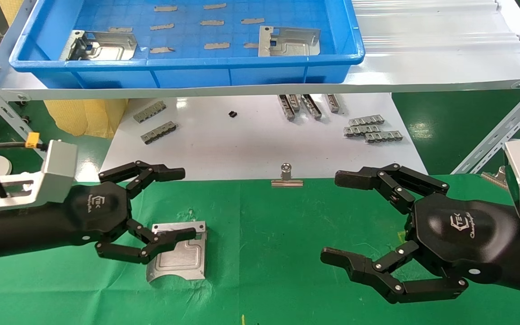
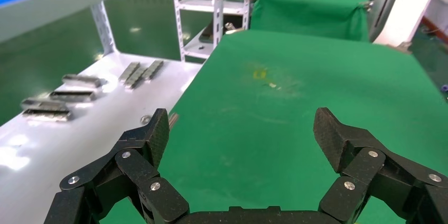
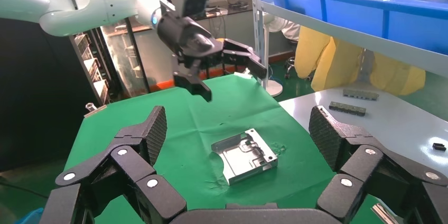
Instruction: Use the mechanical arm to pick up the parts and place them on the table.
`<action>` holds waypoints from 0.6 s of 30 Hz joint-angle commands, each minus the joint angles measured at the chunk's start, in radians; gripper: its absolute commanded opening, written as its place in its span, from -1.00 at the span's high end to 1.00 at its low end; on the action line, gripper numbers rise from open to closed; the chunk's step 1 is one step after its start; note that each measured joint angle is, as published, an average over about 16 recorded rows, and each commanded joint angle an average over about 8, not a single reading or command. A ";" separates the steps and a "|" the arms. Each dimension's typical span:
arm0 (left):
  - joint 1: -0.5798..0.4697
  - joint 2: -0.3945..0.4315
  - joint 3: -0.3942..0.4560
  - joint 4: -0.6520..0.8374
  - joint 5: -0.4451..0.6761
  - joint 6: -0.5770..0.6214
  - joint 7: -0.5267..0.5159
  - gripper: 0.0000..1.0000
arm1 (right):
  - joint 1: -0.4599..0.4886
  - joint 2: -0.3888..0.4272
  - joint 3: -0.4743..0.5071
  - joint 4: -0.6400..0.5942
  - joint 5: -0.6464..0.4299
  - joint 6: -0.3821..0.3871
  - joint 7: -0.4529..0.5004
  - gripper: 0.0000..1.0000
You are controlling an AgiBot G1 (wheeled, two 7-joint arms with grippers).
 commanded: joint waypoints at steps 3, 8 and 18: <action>0.043 -0.026 -0.037 -0.085 -0.024 -0.007 -0.045 -1.00 | 0.000 0.000 0.000 0.000 0.000 0.000 0.000 -1.00; 0.096 -0.059 -0.083 -0.190 -0.054 -0.016 -0.101 -1.00 | 0.000 0.000 0.000 0.000 0.000 0.000 0.000 -1.00; 0.203 -0.125 -0.176 -0.402 -0.115 -0.035 -0.215 -1.00 | 0.000 0.000 0.000 0.000 0.000 0.000 0.000 -1.00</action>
